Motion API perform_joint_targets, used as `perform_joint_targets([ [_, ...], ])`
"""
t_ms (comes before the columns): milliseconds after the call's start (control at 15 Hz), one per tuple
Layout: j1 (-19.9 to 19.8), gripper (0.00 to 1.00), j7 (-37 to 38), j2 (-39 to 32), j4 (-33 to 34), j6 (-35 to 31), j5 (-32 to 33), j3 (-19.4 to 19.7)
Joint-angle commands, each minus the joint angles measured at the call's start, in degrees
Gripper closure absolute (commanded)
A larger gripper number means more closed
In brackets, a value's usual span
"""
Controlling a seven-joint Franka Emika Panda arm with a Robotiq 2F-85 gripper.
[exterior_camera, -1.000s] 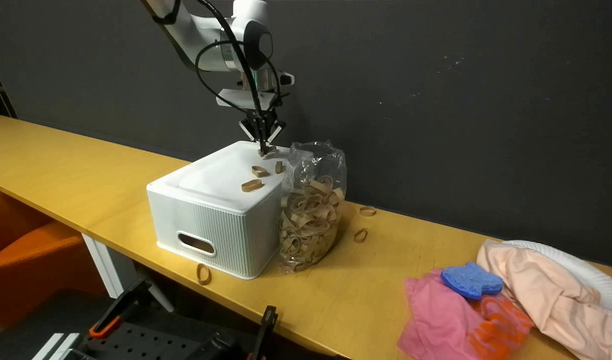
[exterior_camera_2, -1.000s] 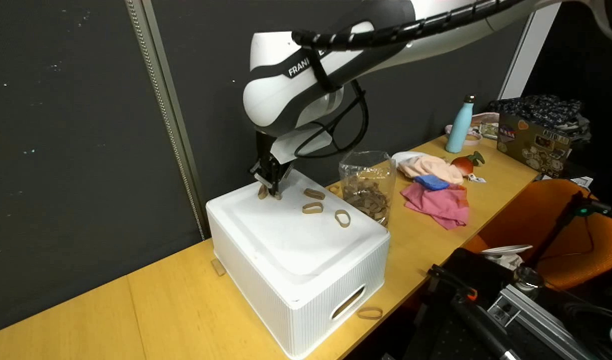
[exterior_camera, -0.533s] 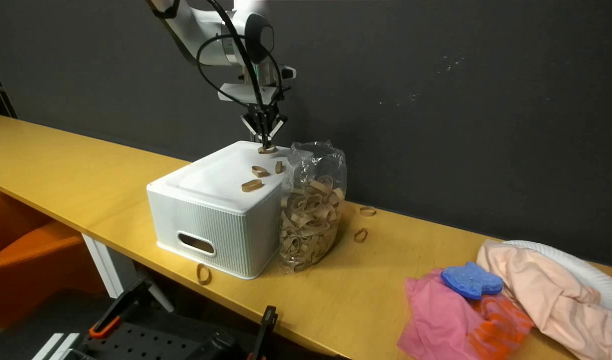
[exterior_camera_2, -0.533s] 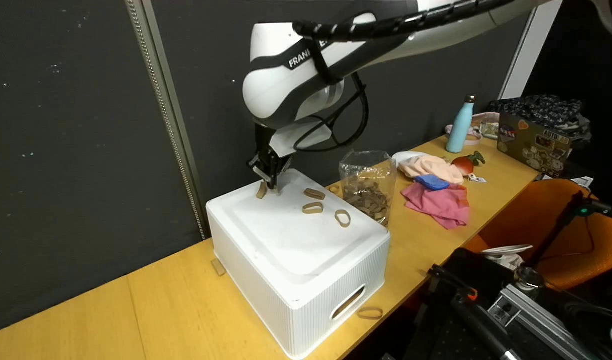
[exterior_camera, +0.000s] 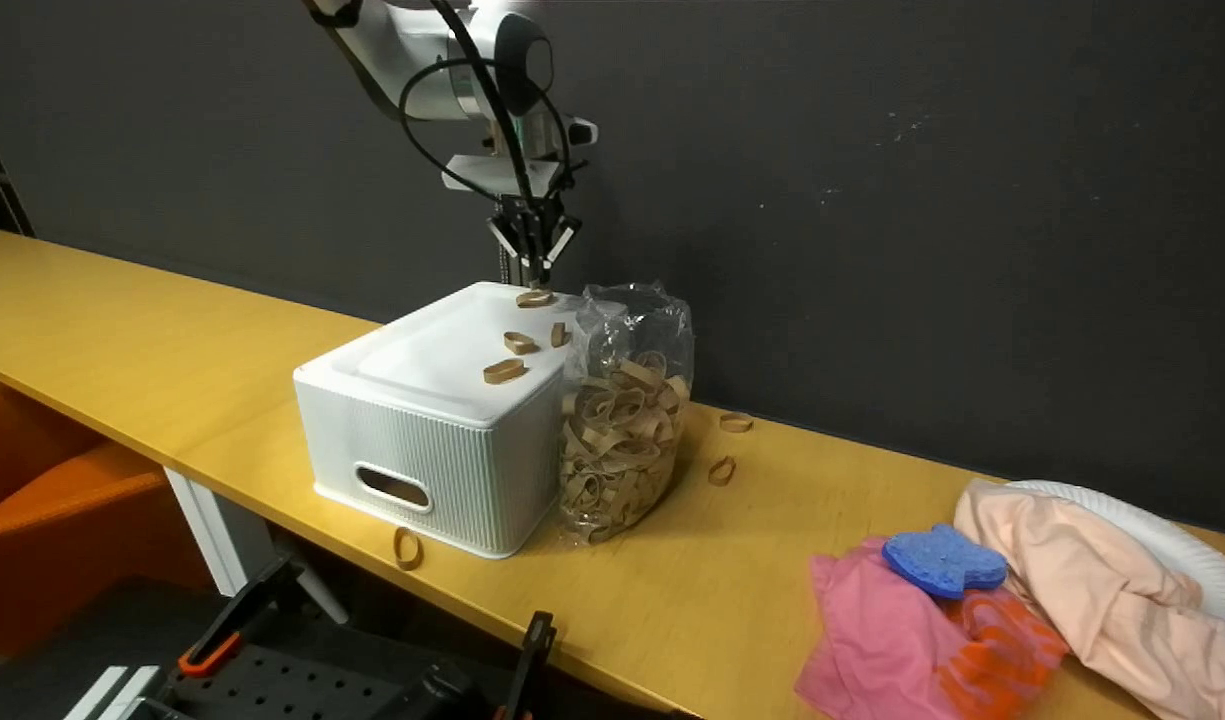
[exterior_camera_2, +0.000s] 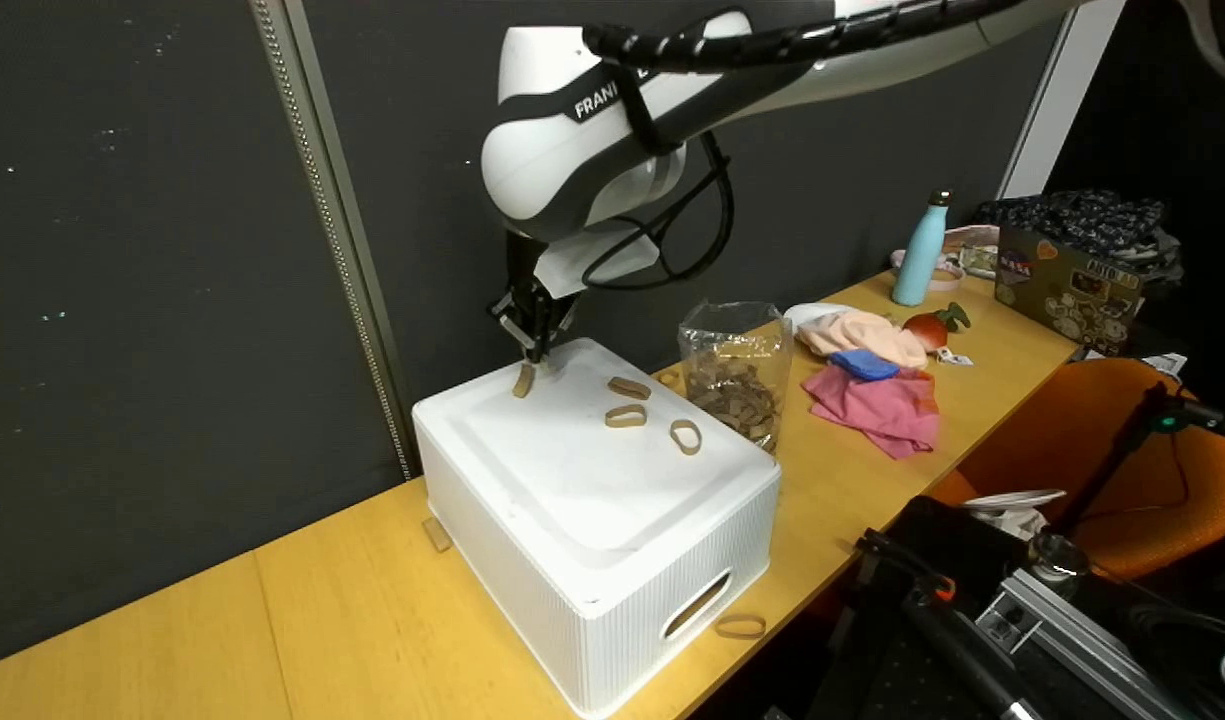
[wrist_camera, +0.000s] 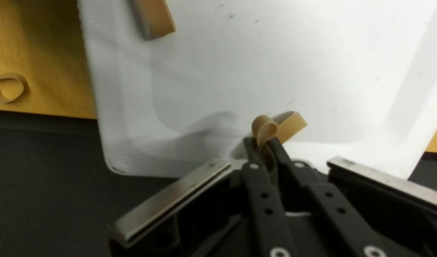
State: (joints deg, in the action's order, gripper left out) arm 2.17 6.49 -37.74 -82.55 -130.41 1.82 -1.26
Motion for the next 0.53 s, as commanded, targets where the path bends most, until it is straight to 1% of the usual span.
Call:
perform_joint_targets([
  [0, 0.2, 0.65, -0.2, -1.9, 2.6, 0.9, -0.9, 0.4],
  [67, 0.3, 0.56, -0.1, -2.2, 2.7, 0.9, -0.8, 0.4],
  [200, 0.3, 0.45, -0.1, -2.8, 2.7, 0.9, -1.0, 0.4],
  [267, 0.2, 0.45, -0.1, -3.1, 2.8, 0.9, -1.0, 0.3],
  [333, 0.3, 0.41, -0.1, -3.4, 2.9, 0.9, -1.1, 0.3],
  [400, 0.3, 0.41, -0.1, -3.6, 3.0, 1.0, -1.1, 0.3],
  [467, 0.3, 0.35, -0.1, -3.8, 3.2, 1.0, -1.1, 0.3],
])
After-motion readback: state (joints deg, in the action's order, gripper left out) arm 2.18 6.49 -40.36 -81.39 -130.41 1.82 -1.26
